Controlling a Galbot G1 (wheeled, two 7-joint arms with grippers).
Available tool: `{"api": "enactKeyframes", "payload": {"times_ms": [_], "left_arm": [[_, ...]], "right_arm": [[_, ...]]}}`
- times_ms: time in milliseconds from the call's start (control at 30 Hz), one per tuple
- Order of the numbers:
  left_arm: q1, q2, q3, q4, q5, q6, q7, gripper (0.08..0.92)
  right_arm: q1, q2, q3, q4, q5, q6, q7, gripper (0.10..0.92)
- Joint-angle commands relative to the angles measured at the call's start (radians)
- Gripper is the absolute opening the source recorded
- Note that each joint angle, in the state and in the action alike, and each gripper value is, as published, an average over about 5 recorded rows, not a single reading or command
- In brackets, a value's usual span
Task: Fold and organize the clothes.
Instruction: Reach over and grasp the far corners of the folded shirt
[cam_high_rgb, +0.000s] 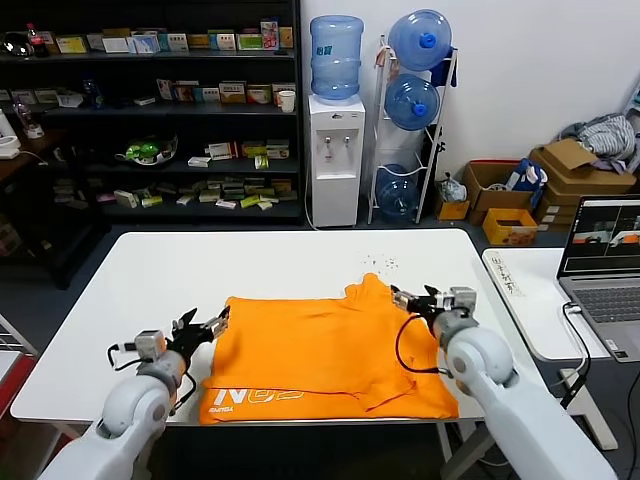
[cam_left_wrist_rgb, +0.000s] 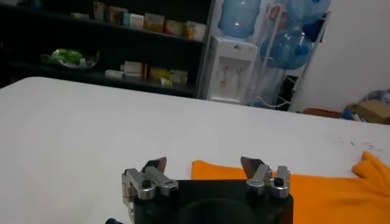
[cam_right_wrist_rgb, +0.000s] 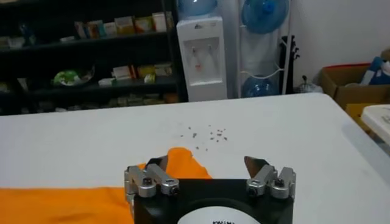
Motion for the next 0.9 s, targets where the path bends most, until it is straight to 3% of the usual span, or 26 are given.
{"api": "enactKeyframes", "payload": {"times_ms": [33, 333, 900], "left_arm": [[-0.303, -0.043, 0.136, 0.345, -0.028, 0.023, 0.056, 0.823], [-0.297, -0.041, 0.150, 0.350, -0.016, 0.030, 0.063, 0.823], [-0.305, -0.058, 0.171, 0.362, 0.002, 0.032, 0.054, 0.823]], "right_arm": [[0.298, 0.187, -0.149, -0.407, -0.044, -0.029, -0.065, 0.823], [0.315, 0.247, -0.150, -0.498, -0.089, -0.036, -0.092, 0.823], [0.287, 0.234, -0.134, -0.515, -0.115, -0.035, -0.104, 0.815]]}}
